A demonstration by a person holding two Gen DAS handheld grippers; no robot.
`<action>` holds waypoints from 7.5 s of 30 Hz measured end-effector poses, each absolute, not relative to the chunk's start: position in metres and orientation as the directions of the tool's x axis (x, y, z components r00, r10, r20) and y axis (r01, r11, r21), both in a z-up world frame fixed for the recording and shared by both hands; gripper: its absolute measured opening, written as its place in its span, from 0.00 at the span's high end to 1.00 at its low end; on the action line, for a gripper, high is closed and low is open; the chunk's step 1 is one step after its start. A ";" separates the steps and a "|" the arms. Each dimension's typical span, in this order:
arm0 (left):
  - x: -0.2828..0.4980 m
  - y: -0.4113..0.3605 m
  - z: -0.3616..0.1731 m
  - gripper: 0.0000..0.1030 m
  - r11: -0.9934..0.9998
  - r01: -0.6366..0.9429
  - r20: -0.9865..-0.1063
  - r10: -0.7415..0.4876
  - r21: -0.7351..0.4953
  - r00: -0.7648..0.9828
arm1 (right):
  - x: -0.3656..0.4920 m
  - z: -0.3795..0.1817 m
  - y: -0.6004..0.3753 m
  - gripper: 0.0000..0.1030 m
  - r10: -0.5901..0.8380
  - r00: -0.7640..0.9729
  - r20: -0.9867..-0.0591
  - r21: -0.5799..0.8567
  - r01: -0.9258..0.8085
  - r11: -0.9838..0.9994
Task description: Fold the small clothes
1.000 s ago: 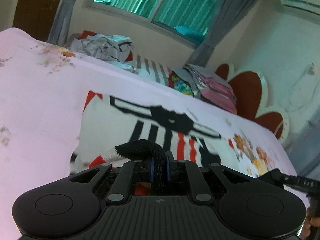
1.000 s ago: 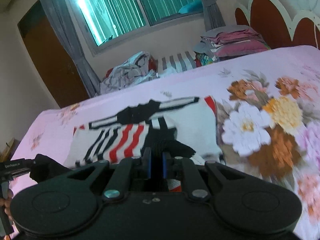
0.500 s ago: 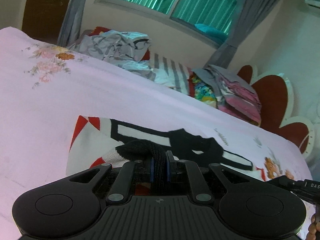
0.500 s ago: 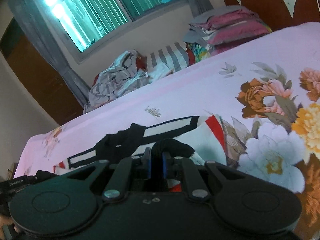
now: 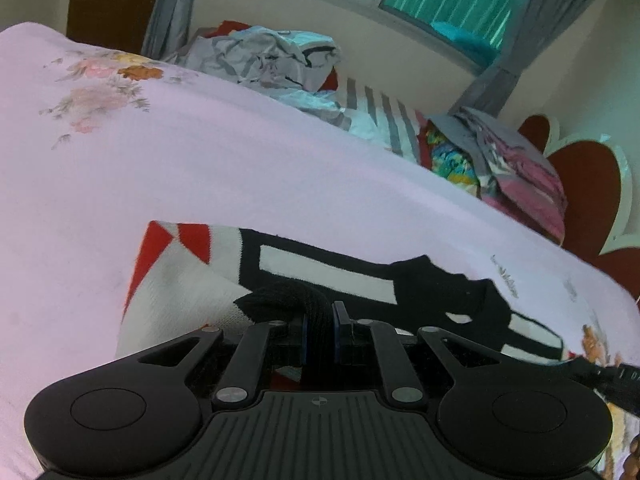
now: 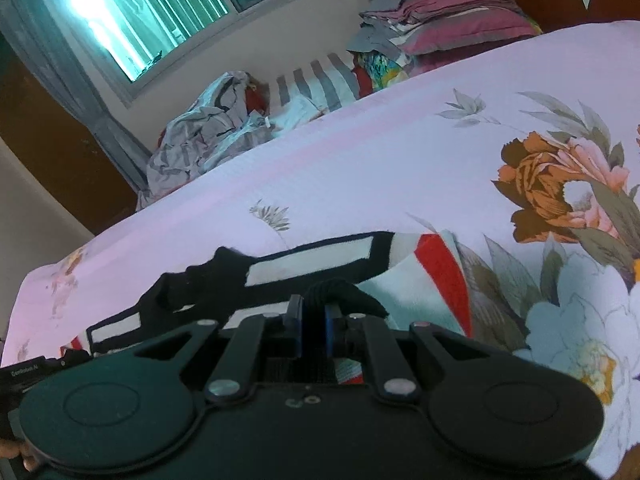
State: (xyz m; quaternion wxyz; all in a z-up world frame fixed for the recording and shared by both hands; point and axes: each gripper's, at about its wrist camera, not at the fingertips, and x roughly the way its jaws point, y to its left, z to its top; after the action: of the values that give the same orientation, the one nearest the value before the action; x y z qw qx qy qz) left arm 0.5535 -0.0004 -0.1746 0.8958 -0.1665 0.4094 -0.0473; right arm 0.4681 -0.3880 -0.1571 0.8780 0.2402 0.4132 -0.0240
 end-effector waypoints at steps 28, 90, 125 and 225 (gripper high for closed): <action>0.528 -0.029 -0.184 0.35 0.982 0.094 -0.708 -0.181 -0.161 0.682 | 0.485 -0.172 -0.341 0.70 -0.001 0.641 -0.767 0.028 0.036 0.999; 0.419 -0.020 -0.157 0.34 0.989 0.122 -0.690 -0.144 -0.081 0.710 | 0.347 -0.139 -0.282 0.63 0.056 0.651 -0.757 -0.001 -0.088 0.996; 0.439 -0.004 -0.183 0.34 0.995 0.104 -0.707 -0.077 -0.005 0.703 | 0.395 -0.164 -0.222 0.53 0.078 0.656 -0.751 -0.020 -0.141 0.990; 0.419 -0.170 -0.120 0.83 0.826 0.438 -0.501 -0.564 -0.355 0.657 | 0.322 -0.134 -0.373 0.43 0.079 0.684 -0.725 0.222 0.123 0.967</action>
State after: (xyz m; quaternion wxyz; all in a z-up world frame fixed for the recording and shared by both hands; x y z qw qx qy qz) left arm 0.4191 -0.1701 -0.1200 0.9045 -0.1021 0.3080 -0.2768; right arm 0.3216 -0.3727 -0.1343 0.9088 0.1275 0.3971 -0.0122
